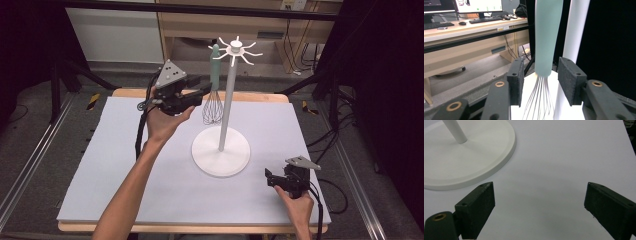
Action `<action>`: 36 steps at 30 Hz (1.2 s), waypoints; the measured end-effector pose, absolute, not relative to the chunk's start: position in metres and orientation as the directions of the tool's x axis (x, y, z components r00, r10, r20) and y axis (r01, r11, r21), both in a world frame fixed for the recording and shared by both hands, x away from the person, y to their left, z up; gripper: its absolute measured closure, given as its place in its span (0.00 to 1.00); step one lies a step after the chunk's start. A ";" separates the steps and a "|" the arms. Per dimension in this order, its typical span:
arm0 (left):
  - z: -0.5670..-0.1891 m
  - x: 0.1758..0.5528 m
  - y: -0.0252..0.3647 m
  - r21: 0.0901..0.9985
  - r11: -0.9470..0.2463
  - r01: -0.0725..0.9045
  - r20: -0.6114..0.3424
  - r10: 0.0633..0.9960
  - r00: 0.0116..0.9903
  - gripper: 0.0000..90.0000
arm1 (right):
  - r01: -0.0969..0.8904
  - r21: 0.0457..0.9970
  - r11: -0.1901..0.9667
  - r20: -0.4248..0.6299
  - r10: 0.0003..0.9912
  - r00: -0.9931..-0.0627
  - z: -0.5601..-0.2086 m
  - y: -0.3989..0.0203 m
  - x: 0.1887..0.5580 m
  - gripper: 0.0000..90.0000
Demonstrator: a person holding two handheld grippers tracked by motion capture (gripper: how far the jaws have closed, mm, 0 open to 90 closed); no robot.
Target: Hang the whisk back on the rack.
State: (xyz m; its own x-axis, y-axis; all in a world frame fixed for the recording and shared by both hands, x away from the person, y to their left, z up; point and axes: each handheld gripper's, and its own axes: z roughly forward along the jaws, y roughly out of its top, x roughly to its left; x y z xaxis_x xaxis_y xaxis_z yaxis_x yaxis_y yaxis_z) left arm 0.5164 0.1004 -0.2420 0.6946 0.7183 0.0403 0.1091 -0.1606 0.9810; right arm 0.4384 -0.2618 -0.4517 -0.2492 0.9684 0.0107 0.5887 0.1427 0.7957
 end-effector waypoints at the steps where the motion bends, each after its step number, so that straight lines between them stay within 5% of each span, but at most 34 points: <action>1: -0.245 0.514 0.104 0.980 -0.164 0.111 0.041 0.717 0.695 0.58 | 0.591 0.794 0.142 0.010 0.969 -0.246 -0.452 -0.262 0.439 0.11; 12: -0.290 0.488 0.146 0.973 -0.176 0.149 0.027 0.729 0.684 0.48 | 0.597 0.788 0.148 0.000 0.970 -0.241 -0.454 -0.262 0.439 0.11; 23: -0.369 0.468 0.173 0.931 -0.230 0.284 -0.017 0.750 0.661 0.43 | 0.606 0.783 0.144 0.001 0.973 -0.232 -0.456 -0.265 0.438 0.11; 36: -0.419 0.459 0.208 0.887 -0.234 0.398 -0.055 0.803 0.594 0.40 | 0.629 0.766 0.131 -0.002 0.980 -0.201 -0.461 -0.276 0.438 0.10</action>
State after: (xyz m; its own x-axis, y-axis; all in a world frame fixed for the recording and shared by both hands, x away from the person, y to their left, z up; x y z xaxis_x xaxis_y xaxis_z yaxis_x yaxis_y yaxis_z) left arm 0.4593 0.2083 -0.4195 0.5941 0.8025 -0.0548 0.3984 -0.2343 0.8868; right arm 0.4378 -0.2762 -0.4614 -0.2013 0.9795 -0.0021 0.6294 0.1310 0.7659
